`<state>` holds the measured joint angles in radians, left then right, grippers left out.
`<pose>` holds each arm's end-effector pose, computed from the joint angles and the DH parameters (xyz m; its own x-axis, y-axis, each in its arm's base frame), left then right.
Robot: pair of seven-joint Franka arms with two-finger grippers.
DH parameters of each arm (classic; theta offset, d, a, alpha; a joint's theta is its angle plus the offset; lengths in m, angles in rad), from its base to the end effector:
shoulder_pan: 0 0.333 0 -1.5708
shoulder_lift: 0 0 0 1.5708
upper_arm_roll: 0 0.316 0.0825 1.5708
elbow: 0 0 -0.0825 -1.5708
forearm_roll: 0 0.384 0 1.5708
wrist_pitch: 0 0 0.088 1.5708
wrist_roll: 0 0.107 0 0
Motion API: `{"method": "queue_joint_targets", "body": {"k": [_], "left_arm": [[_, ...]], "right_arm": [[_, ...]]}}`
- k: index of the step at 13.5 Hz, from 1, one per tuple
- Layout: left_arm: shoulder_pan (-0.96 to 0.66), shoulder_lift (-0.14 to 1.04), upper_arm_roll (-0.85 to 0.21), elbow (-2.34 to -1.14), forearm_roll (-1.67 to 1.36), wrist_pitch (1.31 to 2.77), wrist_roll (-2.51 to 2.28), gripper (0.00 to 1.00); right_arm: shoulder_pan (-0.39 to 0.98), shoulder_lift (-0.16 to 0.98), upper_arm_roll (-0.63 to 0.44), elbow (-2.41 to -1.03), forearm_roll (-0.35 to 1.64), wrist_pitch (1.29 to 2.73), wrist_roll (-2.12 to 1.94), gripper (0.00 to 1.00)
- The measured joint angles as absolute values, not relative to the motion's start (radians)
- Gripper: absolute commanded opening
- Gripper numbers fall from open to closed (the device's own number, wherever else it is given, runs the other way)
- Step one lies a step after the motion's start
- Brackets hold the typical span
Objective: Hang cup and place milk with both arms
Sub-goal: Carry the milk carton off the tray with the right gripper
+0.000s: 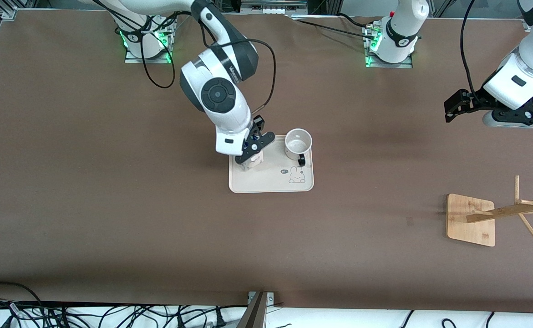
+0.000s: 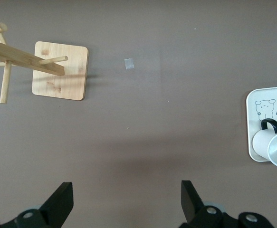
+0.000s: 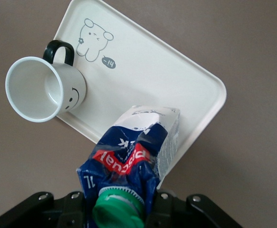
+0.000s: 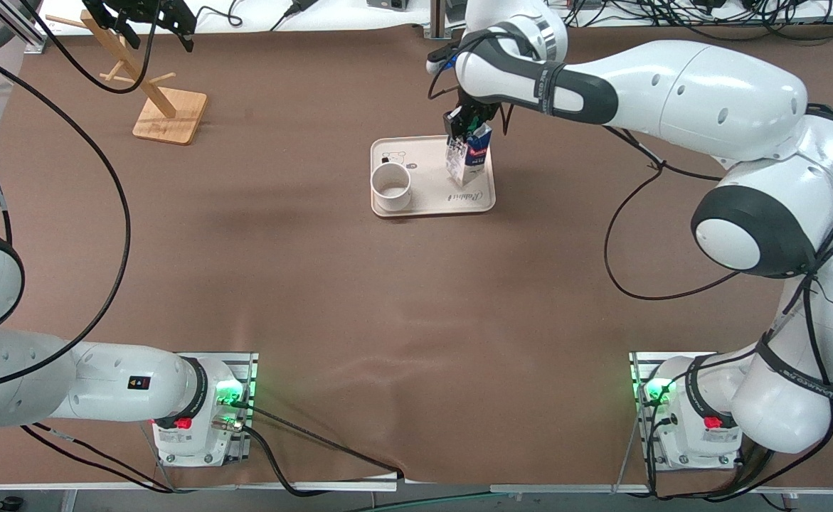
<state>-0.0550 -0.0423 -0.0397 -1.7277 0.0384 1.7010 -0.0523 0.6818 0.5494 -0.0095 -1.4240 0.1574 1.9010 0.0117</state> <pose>0.5475 -0.0488 0.5847 0.9987 -0.0474 0.0175 -0.0467 -0.9982 -0.0390 0.5409 0.4466 0.3726 0.8168 0.5717 -0.0774 0.5591 -0.8175 -0.1384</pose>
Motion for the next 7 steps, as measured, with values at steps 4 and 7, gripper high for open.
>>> {"method": "queue_joint_targets", "body": {"k": [4,7], "left_arm": [[-0.055,-0.042,-0.040,-1.728,0.038,1.701,-0.052,1.00],[-0.062,-0.036,-0.045,-1.720,0.038,1.681,-0.052,1.00]], "right_arm": [[0.680,0.485,-0.071,-1.422,0.157,1.799,0.015,0.30],[0.675,0.407,-0.192,-1.416,0.166,1.694,0.029,0.31]]}}
